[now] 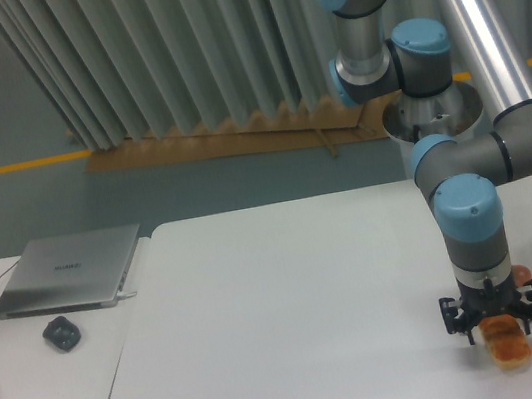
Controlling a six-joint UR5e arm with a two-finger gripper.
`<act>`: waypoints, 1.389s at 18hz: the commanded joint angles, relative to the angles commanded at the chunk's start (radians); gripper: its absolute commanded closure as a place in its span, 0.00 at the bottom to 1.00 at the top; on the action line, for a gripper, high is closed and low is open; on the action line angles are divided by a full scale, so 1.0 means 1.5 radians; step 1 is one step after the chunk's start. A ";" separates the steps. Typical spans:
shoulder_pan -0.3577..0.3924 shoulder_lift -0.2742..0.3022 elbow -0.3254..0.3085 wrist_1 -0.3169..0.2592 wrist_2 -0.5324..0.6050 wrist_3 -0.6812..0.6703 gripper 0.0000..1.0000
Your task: Place the bread in the basket
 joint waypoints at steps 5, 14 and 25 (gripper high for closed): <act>0.000 0.002 -0.004 0.000 -0.001 0.008 0.90; 0.062 0.101 0.005 -0.048 -0.016 0.205 0.90; 0.221 0.118 0.012 -0.091 -0.009 0.501 0.90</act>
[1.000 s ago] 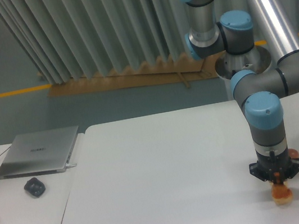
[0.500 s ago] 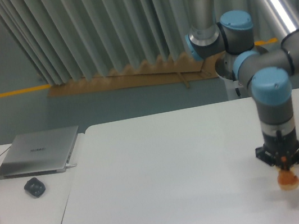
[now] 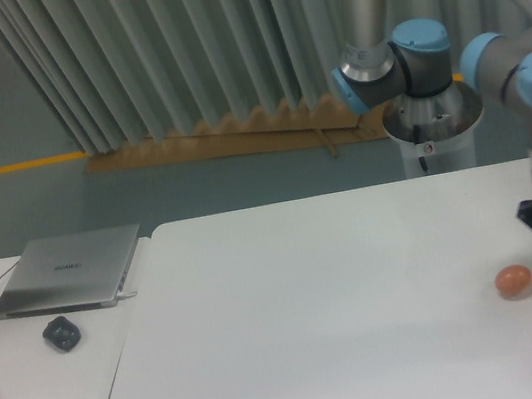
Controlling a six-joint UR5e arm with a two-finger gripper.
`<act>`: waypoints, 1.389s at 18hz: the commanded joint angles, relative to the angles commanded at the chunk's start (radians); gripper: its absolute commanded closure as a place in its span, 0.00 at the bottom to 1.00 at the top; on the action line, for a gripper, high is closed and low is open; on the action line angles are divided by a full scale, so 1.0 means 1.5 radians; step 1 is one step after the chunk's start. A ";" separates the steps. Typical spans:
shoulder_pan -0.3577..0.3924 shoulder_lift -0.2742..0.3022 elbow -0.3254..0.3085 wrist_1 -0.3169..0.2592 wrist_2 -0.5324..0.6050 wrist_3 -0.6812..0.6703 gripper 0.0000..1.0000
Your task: Place the bread in the basket
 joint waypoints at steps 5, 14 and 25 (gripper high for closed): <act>0.052 -0.010 0.007 0.001 -0.001 0.117 0.90; 0.087 -0.049 0.080 0.032 -0.014 0.145 0.90; 0.097 -0.083 0.088 0.067 -0.010 0.150 0.58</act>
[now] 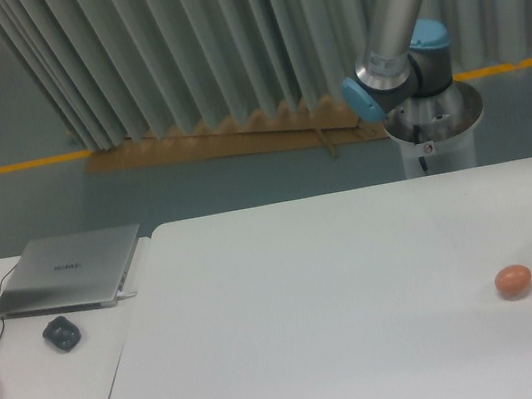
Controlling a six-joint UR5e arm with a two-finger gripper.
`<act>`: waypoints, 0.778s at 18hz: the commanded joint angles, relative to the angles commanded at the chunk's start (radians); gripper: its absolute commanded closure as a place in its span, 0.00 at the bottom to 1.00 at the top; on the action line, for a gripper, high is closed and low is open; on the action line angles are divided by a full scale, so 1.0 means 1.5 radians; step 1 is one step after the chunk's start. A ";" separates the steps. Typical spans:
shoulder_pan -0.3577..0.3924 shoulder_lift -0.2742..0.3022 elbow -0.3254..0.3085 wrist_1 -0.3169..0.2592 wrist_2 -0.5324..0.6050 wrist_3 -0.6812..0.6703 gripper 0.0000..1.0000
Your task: Place the bread in the basket
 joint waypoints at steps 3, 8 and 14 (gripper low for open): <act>-0.001 0.000 -0.006 0.016 0.002 0.000 0.00; -0.001 0.001 -0.005 0.016 0.002 0.004 0.00; 0.000 -0.001 0.004 0.017 0.002 0.017 0.00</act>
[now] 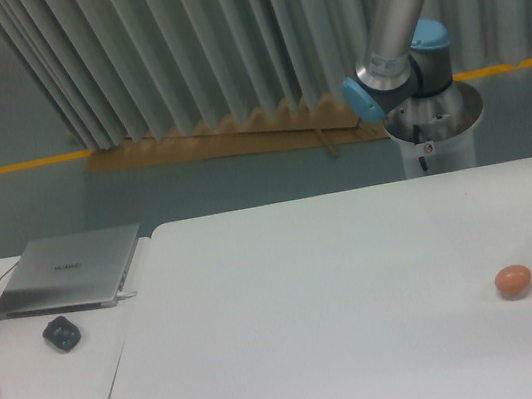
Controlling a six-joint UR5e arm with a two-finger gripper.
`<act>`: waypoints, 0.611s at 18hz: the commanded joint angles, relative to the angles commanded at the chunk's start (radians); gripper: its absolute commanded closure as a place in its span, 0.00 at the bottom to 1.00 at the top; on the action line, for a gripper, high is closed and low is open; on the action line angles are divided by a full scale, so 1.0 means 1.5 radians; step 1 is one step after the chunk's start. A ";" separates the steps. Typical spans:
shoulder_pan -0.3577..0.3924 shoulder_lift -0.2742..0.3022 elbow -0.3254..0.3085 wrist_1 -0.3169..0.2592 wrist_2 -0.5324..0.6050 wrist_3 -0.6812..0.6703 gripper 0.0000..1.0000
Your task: Place the bread in the basket
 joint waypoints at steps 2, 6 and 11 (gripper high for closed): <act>-0.003 0.002 -0.022 0.002 0.000 0.000 0.00; -0.008 0.011 -0.066 0.048 0.000 0.001 0.00; -0.012 0.005 -0.058 0.044 0.001 0.001 0.00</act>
